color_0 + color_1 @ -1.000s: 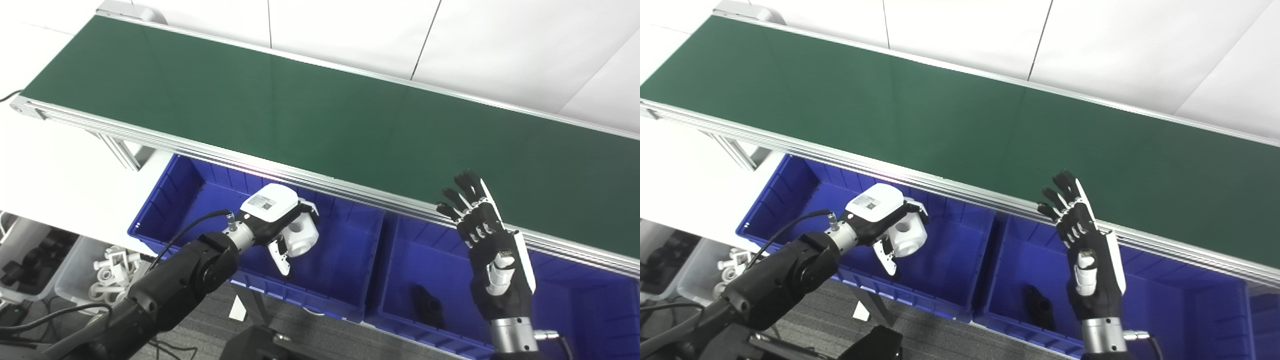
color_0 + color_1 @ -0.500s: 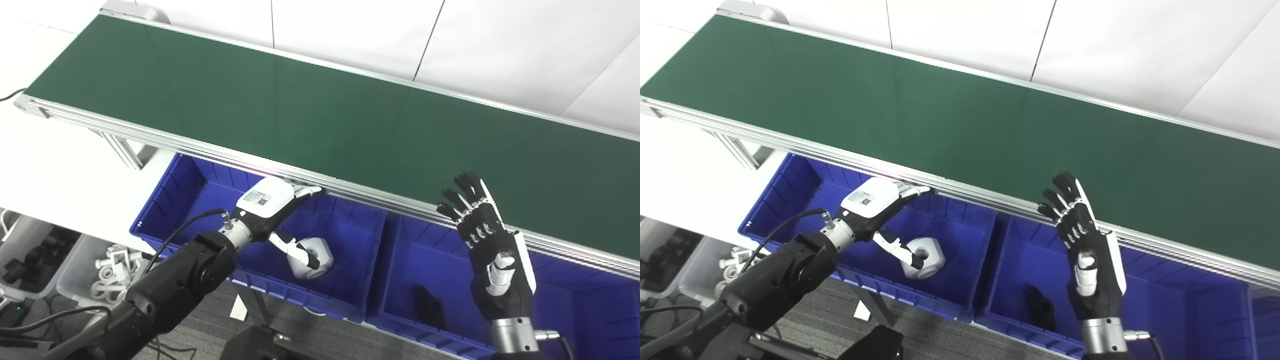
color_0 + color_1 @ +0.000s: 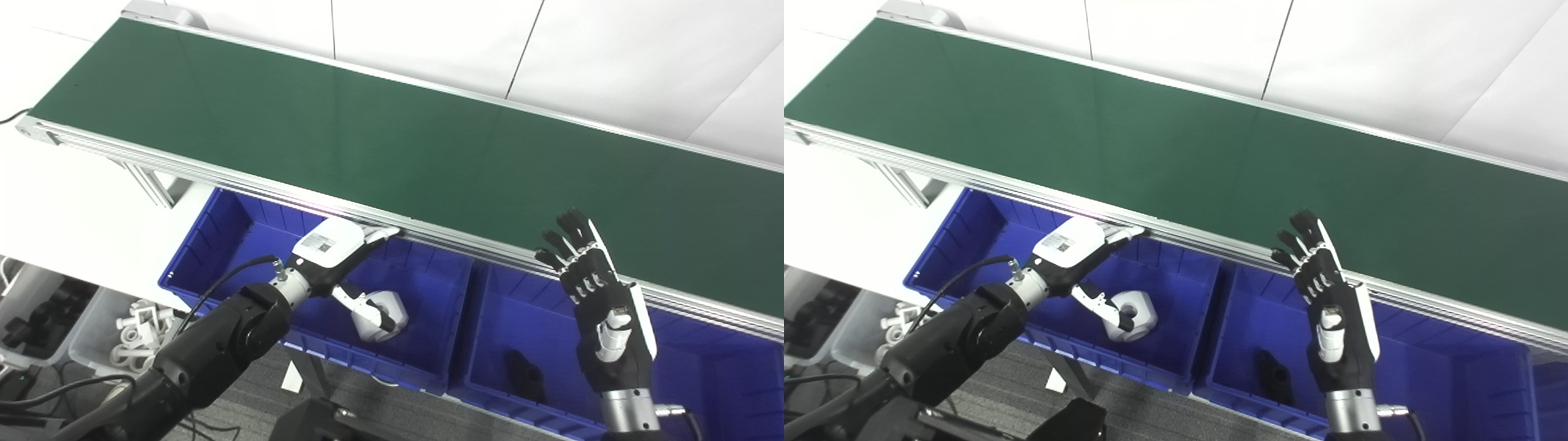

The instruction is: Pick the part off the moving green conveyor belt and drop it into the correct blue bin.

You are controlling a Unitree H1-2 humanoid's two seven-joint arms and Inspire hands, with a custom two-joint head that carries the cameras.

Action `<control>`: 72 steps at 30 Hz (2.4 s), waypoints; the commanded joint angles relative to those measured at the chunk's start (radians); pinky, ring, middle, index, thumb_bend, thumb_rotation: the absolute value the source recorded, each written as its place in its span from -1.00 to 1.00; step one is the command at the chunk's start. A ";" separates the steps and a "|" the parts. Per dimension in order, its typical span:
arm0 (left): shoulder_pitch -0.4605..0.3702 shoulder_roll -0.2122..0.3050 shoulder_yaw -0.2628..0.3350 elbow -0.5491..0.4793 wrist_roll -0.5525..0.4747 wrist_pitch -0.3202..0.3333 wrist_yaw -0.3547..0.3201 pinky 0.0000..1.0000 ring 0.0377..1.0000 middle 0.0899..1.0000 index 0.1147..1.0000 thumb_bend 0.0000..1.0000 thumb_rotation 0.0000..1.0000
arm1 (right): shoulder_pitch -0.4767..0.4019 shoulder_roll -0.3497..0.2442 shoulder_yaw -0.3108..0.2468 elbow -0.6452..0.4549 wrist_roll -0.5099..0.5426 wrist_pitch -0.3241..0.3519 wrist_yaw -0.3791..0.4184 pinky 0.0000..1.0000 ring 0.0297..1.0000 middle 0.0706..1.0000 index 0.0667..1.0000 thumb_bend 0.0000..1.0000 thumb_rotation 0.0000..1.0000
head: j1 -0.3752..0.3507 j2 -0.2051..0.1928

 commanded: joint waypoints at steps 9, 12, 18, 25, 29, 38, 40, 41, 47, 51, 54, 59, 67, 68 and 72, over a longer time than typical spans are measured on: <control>0.068 -0.046 -0.011 -0.310 -0.081 -0.039 -0.085 1.00 1.00 1.00 1.00 1.00 0.81 | -0.026 -0.002 -0.023 0.004 0.011 -0.007 0.004 0.63 0.76 0.87 0.89 1.00 1.00 | 0.004 -0.010; 0.098 -0.063 0.000 -0.369 -0.126 -0.035 -0.112 1.00 1.00 1.00 1.00 1.00 0.82 | -0.028 -0.002 -0.027 0.015 0.013 -0.013 0.006 0.63 0.77 0.87 0.89 1.00 1.00 | -0.002 -0.013; 0.155 -0.114 0.046 -0.385 -0.272 -0.077 -0.087 1.00 1.00 1.00 1.00 1.00 0.76 | -0.023 0.012 -0.023 0.051 -0.008 -0.048 -0.003 0.62 0.76 0.86 0.89 1.00 1.00 | -0.103 -0.031; 0.170 -0.173 0.120 -0.225 -0.463 -0.130 -0.057 0.88 1.00 1.00 1.00 1.00 0.77 | -0.007 0.046 0.000 0.097 -0.084 -0.115 -0.026 0.70 0.82 0.90 0.90 1.00 1.00 | -0.305 -0.099; 0.149 -0.186 0.150 -0.142 -0.536 -0.172 -0.059 0.96 1.00 1.00 1.00 1.00 0.84 | 0.001 0.068 -0.005 0.133 -0.126 -0.166 -0.063 0.76 0.87 0.93 0.92 1.00 1.00 | -0.389 -0.137; 0.129 -0.198 0.136 -0.067 -0.722 -0.200 -0.148 0.88 1.00 1.00 0.99 1.00 0.79 | 0.017 0.075 -0.033 0.203 -0.151 -0.271 -0.109 0.77 0.85 0.91 0.92 1.00 1.00 | -0.405 -0.191; 0.127 -0.211 0.129 -0.061 -0.728 -0.201 -0.156 0.87 1.00 1.00 1.00 1.00 0.78 | 0.021 0.067 -0.037 0.211 -0.145 -0.287 -0.107 0.78 0.85 0.91 0.92 1.00 1.00 | -0.386 -0.196; 0.125 -0.221 0.127 -0.058 -0.730 -0.202 -0.157 0.87 1.00 1.00 1.00 1.00 0.77 | 0.022 0.064 -0.039 0.216 -0.143 -0.295 -0.106 0.78 0.85 0.91 0.92 1.00 1.00 | -0.379 -0.198; 0.118 -0.283 0.115 -0.042 -0.724 -0.204 -0.148 0.93 1.00 1.00 1.00 1.00 0.79 | 0.028 0.037 -0.051 0.227 -0.114 -0.326 -0.094 0.83 0.87 0.92 0.93 1.00 0.99 | -0.304 -0.205; 0.119 -0.322 0.111 -0.048 -0.714 -0.183 -0.144 0.96 1.00 1.00 1.00 1.00 0.79 | 0.029 0.021 -0.060 0.242 -0.114 -0.347 -0.096 0.81 0.86 0.91 0.93 1.00 1.00 | -0.267 -0.215; 0.121 -0.341 0.107 -0.045 -0.721 -0.184 -0.149 0.97 1.00 1.00 1.00 1.00 0.79 | 0.033 0.010 -0.066 0.249 -0.110 -0.347 -0.094 0.79 0.86 0.90 0.92 1.00 1.00 | -0.250 -0.231; 0.134 -0.353 0.109 -0.029 -0.720 -0.193 -0.148 0.98 1.00 1.00 1.00 1.00 0.79 | 0.042 0.001 -0.066 0.267 -0.108 -0.361 -0.088 0.78 0.86 0.90 0.92 1.00 1.00 | -0.242 -0.306; 0.128 -0.347 0.107 0.096 -0.718 -0.310 -0.133 0.92 1.00 1.00 1.00 1.00 0.78 | 0.029 0.002 -0.067 0.373 -0.089 -0.424 -0.065 0.70 0.80 0.85 0.88 1.00 0.98 | -0.230 -0.442; 0.125 -0.348 0.106 0.105 -0.716 -0.313 -0.128 0.91 1.00 1.00 1.00 1.00 0.78 | 0.026 0.003 -0.068 0.381 -0.092 -0.425 -0.066 0.70 0.80 0.85 0.88 1.00 0.98 | -0.229 -0.448; 0.114 -0.340 0.097 0.120 -0.713 -0.314 -0.118 0.88 1.00 1.00 1.00 1.00 0.77 | 0.018 0.006 -0.069 0.395 -0.098 -0.424 -0.068 0.67 0.78 0.83 0.86 1.00 0.98 | -0.238 -0.454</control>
